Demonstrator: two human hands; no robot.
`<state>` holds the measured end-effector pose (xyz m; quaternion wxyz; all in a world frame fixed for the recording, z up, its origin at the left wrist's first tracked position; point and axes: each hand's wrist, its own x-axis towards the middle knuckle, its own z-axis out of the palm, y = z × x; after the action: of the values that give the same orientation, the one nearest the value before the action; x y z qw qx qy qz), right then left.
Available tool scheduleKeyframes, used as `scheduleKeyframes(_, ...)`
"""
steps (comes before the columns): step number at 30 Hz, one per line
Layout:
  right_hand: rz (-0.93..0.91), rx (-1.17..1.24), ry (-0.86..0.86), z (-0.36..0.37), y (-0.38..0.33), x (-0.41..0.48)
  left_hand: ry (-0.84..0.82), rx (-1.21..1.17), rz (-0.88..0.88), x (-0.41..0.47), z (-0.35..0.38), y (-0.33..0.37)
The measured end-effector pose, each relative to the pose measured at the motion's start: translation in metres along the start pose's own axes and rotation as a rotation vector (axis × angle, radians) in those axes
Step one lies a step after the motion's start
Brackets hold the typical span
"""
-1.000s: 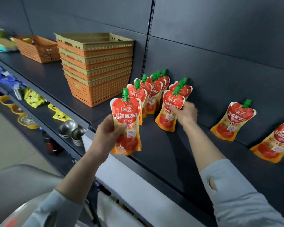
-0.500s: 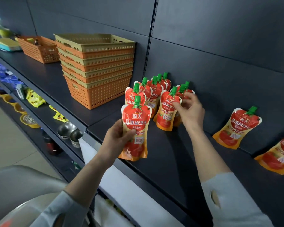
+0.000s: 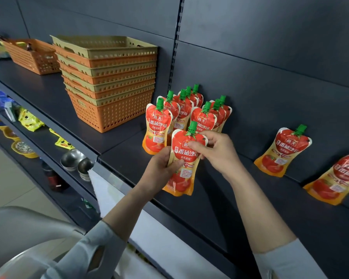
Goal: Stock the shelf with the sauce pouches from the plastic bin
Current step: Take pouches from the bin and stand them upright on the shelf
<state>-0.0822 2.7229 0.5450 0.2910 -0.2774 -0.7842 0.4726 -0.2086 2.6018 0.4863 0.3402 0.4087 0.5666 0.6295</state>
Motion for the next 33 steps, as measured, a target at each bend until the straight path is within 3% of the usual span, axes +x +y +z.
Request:
scheduleKeyframes(3, -0.014, -0.114, 0.115, -0.005, 0.005, 0.008, 0.066, 0.090, 0.037, 0.008, 0.000, -0.010)
scheduleKeyframes(6, -0.066, -0.299, 0.254, -0.007, 0.017, 0.020, 0.151, 0.371, 0.074, 0.011, 0.003, -0.019)
scheduleKeyframes(9, -0.081, -0.398, 0.353, -0.005, 0.024, 0.029, 0.075, 0.572, 0.137, 0.015, 0.011, -0.026)
scheduleKeyframes(12, -0.074, -0.410, 0.382, -0.001, 0.027, 0.039, 0.001, 0.710, 0.069, 0.023, 0.018, -0.032)
scheduleKeyframes(18, -0.080, -0.424, 0.350, -0.003, 0.024, 0.054, 0.011, 0.734, -0.002, 0.040, 0.027, -0.037)
scheduleKeyframes(27, -0.115, -0.571, 0.309, -0.004, 0.022, 0.049, 0.000, 0.709, 0.035, 0.045, 0.015, -0.046)
scheduleKeyframes(33, -0.169, -0.623, 0.489, 0.005, 0.020, 0.014, 0.142, 0.670, 0.218, 0.006, -0.021, -0.036)
